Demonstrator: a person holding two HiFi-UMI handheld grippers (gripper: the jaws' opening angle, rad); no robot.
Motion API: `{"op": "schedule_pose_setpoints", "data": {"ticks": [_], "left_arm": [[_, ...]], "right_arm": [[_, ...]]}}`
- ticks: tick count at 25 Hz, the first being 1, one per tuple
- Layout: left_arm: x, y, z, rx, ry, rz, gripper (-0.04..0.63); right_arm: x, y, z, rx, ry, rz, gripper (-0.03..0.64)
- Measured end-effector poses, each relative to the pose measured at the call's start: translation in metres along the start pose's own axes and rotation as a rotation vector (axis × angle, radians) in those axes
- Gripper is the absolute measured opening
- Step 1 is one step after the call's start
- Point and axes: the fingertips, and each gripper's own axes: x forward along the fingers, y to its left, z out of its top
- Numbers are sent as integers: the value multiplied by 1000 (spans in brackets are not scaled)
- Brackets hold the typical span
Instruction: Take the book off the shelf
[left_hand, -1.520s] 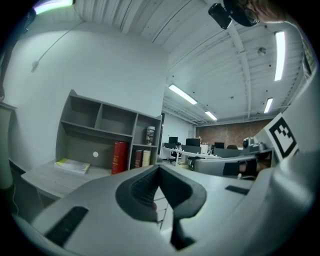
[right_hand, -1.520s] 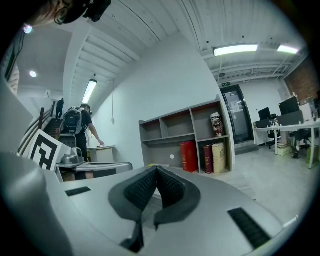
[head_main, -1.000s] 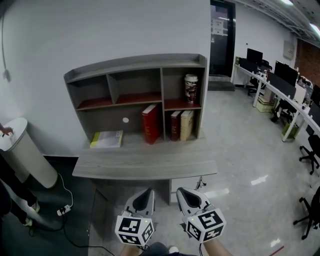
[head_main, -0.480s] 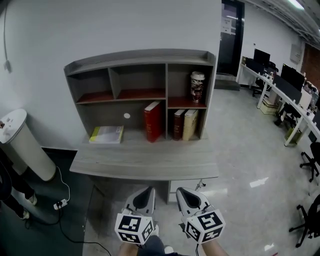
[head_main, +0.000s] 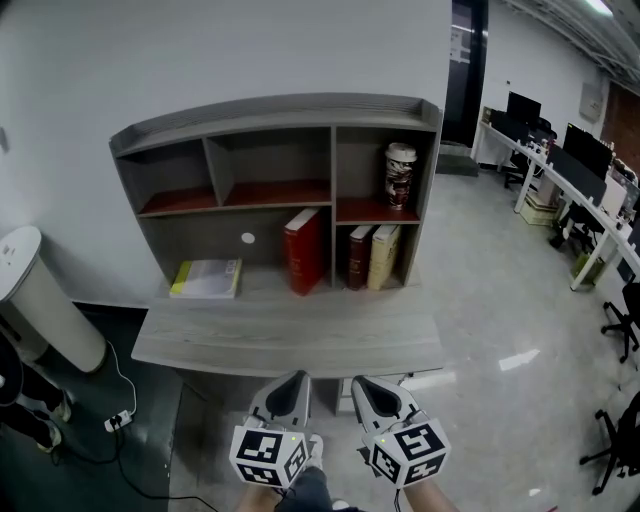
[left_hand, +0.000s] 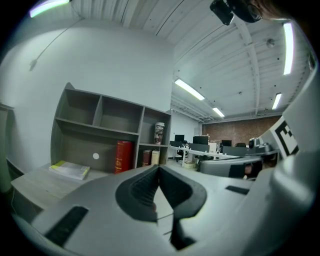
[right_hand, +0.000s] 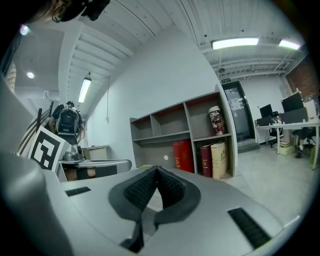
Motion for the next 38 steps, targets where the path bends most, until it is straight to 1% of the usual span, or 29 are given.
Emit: {"op": "schedule_pose_setpoints", "data": {"ticks": [3,7,12,22,30,38], "left_arm": [[22,19,3,-4,-2,0,11],[49,44,4,13,15,3,11],[83,78,9,8,35,13,11],[143,134,13,2,70,11,12],[180,158,9,-5,102,-10,12],[220,180,0,-23,141,-12,12]], "right_arm": [[25,-8,3,-3,3,0,8],[62,-15,2,1,25,7,8],[108,-25,12,-1,33,11,8],[184,-48,23,9,56,-9,8],[223,-66,21,7,88,-50,8],[259,-80,16,16,120,-54,8]]}}
